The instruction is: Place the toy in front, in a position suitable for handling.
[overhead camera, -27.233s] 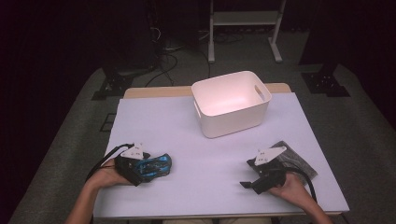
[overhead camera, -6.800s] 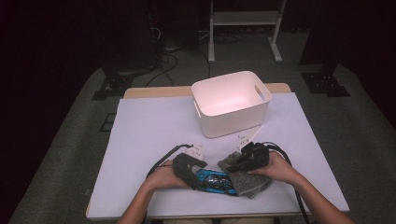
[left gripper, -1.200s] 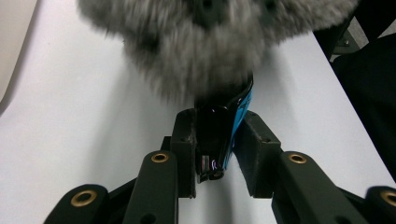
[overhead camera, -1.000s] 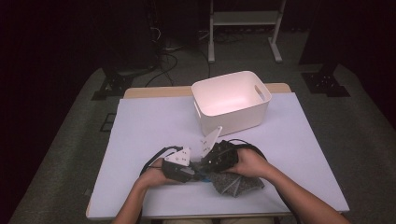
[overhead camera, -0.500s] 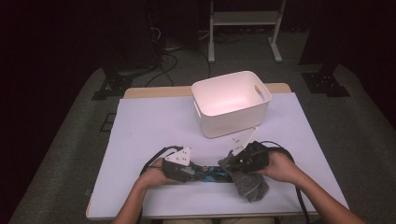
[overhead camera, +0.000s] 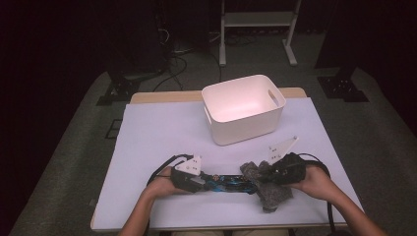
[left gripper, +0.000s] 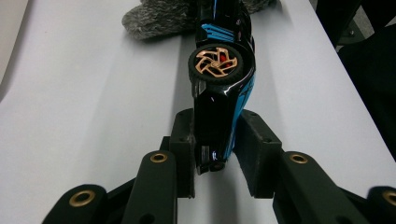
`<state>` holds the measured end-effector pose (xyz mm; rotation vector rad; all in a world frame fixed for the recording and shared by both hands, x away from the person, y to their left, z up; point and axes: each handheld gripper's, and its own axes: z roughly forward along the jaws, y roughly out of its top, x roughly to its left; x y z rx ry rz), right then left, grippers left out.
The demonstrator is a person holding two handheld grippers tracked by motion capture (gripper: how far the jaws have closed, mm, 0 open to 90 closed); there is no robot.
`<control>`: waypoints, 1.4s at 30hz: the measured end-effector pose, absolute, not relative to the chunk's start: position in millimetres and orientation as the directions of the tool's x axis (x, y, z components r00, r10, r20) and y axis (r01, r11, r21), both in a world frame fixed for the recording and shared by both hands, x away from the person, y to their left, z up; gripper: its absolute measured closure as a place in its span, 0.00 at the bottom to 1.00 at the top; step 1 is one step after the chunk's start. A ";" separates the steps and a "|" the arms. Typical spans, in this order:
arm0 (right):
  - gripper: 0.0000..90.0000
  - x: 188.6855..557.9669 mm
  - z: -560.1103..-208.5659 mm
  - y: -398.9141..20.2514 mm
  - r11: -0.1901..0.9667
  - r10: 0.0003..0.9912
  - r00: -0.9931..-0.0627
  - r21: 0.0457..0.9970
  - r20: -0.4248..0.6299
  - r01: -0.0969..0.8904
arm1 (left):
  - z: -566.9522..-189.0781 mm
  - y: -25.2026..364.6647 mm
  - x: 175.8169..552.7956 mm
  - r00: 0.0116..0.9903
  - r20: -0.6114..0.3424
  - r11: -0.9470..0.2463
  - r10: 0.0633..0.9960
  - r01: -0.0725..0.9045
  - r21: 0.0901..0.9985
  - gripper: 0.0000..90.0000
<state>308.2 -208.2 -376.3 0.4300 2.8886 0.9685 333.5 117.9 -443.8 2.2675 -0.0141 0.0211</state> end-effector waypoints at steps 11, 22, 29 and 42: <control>0.90 316.4 -365.5 -179.8 0.749 0.230 -0.973 0.635 0.015 0.187 | -442.4 113.9 332.4 1.000 0.018 -0.639 -0.003 -0.016 0.769 0.74; 0.90 322.2 -371.8 -143.7 0.778 0.160 -0.987 0.614 0.012 0.133 | -441.1 116.0 332.3 1.000 0.022 -0.636 0.000 -0.017 0.772 0.76; 0.90 319.6 -376.0 -178.7 0.748 0.233 -0.972 0.631 0.040 0.205 | -441.2 115.7 332.4 1.000 0.028 -0.636 0.003 -0.020 0.772 0.76; 0.90 316.9 -380.7 -189.8 0.726 0.260 -0.964 0.646 0.059 0.235 | -439.3 113.4 335.9 0.999 0.038 -0.642 0.023 -0.015 0.767 0.73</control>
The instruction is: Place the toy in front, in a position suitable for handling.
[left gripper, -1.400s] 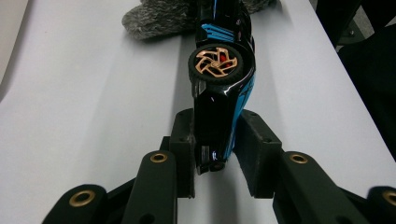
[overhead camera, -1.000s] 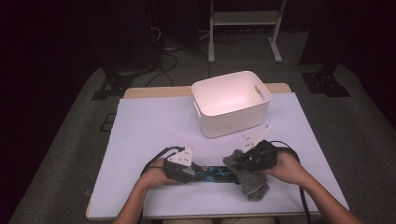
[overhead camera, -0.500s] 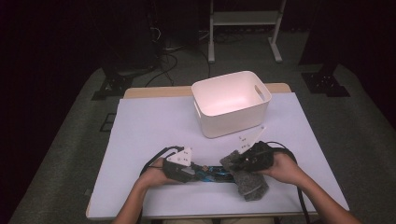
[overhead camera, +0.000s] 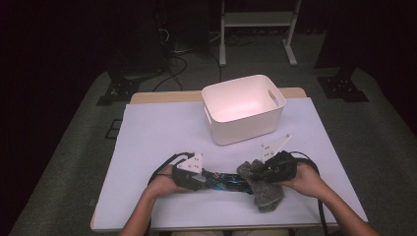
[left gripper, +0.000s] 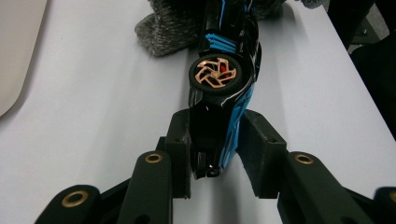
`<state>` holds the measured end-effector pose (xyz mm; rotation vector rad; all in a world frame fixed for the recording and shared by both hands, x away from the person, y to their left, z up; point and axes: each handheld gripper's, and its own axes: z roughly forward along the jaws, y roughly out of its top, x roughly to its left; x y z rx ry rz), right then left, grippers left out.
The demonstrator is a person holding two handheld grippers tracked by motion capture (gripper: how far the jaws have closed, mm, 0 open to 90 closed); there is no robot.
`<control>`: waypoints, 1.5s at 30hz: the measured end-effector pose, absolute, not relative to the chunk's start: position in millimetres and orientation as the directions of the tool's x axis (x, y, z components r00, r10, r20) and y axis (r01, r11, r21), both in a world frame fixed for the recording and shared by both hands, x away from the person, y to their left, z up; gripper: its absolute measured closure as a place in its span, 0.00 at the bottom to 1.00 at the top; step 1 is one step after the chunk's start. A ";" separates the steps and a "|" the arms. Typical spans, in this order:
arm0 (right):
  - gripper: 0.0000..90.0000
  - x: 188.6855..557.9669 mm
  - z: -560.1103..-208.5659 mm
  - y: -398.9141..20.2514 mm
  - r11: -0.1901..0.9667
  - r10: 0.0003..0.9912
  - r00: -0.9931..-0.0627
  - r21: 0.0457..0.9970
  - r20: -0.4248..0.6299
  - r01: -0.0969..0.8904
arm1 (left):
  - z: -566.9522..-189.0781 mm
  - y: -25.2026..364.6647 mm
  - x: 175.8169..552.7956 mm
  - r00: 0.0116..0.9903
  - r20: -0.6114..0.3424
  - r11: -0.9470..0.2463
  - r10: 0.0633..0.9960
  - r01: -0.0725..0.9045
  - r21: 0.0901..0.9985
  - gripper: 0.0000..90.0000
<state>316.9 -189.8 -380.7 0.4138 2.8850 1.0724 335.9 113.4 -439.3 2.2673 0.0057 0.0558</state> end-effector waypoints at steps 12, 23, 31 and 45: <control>0.90 312.0 -381.2 -192.0 0.723 0.249 -0.967 0.652 0.062 0.228 | -431.5 118.8 335.6 1.000 0.003 -0.611 0.027 0.014 0.792 0.71; 0.90 304.8 -384.1 -190.8 0.716 0.230 -0.971 0.665 0.063 0.213 | -421.7 119.4 339.5 0.991 -0.121 -0.591 0.055 0.130 0.796 0.51; 0.90 293.3 -384.6 -188.7 0.720 0.207 -0.977 0.669 0.048 0.185 | -422.9 120.1 339.6 0.978 -0.199 -0.583 0.067 0.200 0.787 0.45; 0.90 278.6 -385.7 -183.9 0.736 0.160 -0.985 0.658 0.060 0.160 | -432.4 109.0 331.5 0.970 -0.237 -0.665 0.049 0.209 0.717 0.38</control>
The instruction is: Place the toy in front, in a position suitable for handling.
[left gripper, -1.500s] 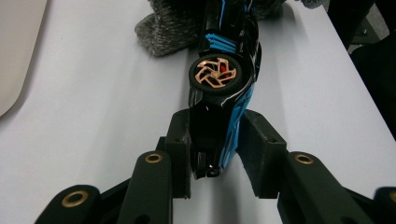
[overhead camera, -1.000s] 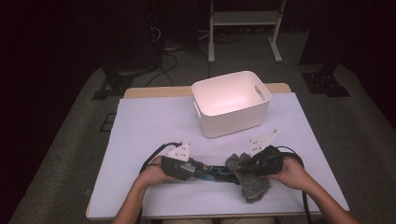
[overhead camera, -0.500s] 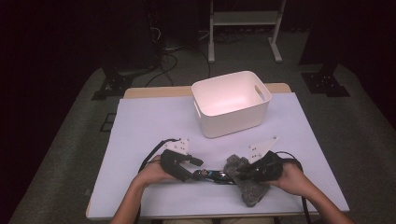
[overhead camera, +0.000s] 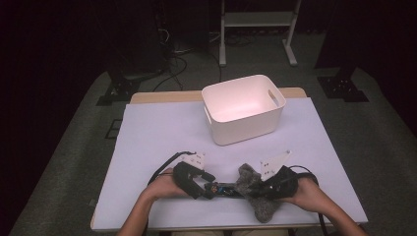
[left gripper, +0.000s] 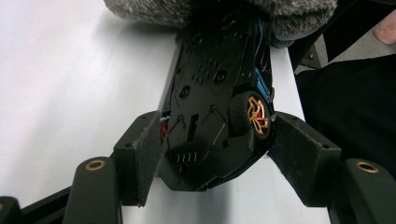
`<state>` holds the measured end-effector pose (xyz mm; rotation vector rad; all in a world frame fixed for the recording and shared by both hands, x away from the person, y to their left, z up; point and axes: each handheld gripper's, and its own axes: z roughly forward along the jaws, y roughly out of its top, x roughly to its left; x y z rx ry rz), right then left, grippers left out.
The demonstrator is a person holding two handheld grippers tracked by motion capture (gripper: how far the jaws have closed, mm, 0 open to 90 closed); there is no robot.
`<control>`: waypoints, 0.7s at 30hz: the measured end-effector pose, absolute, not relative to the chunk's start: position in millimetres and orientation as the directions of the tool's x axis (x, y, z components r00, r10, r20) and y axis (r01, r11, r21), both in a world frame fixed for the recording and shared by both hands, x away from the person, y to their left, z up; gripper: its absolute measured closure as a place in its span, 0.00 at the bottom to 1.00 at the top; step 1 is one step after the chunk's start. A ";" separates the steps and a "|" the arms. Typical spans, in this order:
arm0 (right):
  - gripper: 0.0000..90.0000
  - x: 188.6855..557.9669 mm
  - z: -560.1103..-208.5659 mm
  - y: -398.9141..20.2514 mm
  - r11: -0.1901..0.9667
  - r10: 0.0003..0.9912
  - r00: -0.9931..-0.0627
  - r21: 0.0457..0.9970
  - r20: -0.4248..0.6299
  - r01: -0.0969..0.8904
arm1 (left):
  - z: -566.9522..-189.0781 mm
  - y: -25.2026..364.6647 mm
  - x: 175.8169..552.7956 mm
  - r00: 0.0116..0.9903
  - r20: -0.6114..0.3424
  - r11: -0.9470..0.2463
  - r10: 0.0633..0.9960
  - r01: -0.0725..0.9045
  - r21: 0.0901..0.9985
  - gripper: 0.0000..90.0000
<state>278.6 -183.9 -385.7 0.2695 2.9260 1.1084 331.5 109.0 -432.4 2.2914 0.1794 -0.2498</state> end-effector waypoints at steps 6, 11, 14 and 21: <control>0.90 273.5 -388.7 -182.1 0.738 0.132 -0.987 0.656 0.087 0.156 | -433.7 107.3 326.4 0.971 -0.234 -0.672 0.055 0.209 0.710 0.34; 0.90 269.5 -391.0 -180.7 0.742 0.118 -0.989 0.654 0.085 0.145 | -432.6 106.0 320.5 0.977 -0.204 -0.676 0.069 0.196 0.710 0.33; 0.91 265.0 -393.4 -179.2 0.750 0.107 -0.991 0.649 0.076 0.131 | -436.6 103.0 319.5 0.976 -0.193 -0.717 0.100 0.205 0.666 0.21; 0.91 256.2 -400.2 -174.5 0.760 0.092 -0.994 0.640 0.059 0.108 | -443.1 101.6 319.0 0.979 -0.185 -0.727 0.089 0.191 0.659 0.20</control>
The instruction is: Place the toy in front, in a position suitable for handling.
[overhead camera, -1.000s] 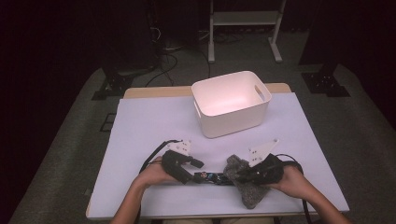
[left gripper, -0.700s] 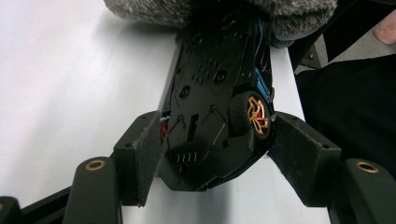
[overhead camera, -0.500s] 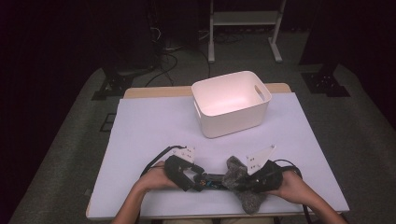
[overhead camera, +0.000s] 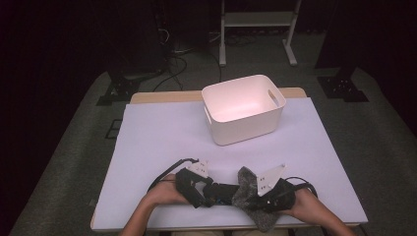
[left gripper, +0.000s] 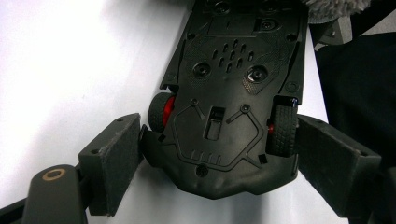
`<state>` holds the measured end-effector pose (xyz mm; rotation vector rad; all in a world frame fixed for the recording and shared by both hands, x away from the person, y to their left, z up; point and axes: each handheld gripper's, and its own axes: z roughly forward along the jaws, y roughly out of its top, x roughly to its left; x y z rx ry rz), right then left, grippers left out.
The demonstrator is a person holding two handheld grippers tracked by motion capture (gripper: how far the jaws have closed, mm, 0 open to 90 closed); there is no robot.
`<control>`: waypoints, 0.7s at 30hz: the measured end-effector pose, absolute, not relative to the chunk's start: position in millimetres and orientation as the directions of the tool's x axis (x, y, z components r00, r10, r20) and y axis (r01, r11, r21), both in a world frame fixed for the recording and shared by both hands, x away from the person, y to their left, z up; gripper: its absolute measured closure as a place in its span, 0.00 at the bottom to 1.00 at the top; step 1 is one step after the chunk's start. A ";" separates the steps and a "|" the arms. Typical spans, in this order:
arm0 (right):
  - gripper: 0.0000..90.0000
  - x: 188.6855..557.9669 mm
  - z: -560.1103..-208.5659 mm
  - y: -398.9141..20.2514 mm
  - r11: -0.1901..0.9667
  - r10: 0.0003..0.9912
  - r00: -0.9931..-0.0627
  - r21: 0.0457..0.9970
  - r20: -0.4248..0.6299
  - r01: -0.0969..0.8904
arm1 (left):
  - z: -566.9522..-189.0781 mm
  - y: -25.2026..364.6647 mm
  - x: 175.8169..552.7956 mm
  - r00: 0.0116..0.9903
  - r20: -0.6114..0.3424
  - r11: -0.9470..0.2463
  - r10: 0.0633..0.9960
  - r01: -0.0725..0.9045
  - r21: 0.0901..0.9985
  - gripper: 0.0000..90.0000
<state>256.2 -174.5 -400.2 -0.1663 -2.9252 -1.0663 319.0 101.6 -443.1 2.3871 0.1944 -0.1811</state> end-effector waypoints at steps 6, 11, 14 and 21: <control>0.91 260.3 -397.4 -176.0 0.754 0.102 -0.993 0.647 0.053 0.112 | -444.0 103.8 325.2 0.966 -0.239 -0.705 0.102 0.239 0.668 0.19; 0.91 262.1 -397.5 -177.0 0.748 0.102 -0.994 0.655 0.050 0.110 | -444.2 104.2 327.2 0.964 -0.245 -0.692 0.107 0.249 0.677 0.18; 0.91 261.8 -398.1 -177.3 0.746 0.104 -0.993 0.656 0.054 0.114 | -443.9 100.7 328.3 0.963 -0.240 -0.694 0.125 0.258 0.672 0.12; 0.91 256.0 -403.2 -173.8 0.765 0.080 -0.995 0.636 0.056 0.097 | -450.4 93.5 326.2 0.966 -0.238 -0.719 0.101 0.236 0.654 0.09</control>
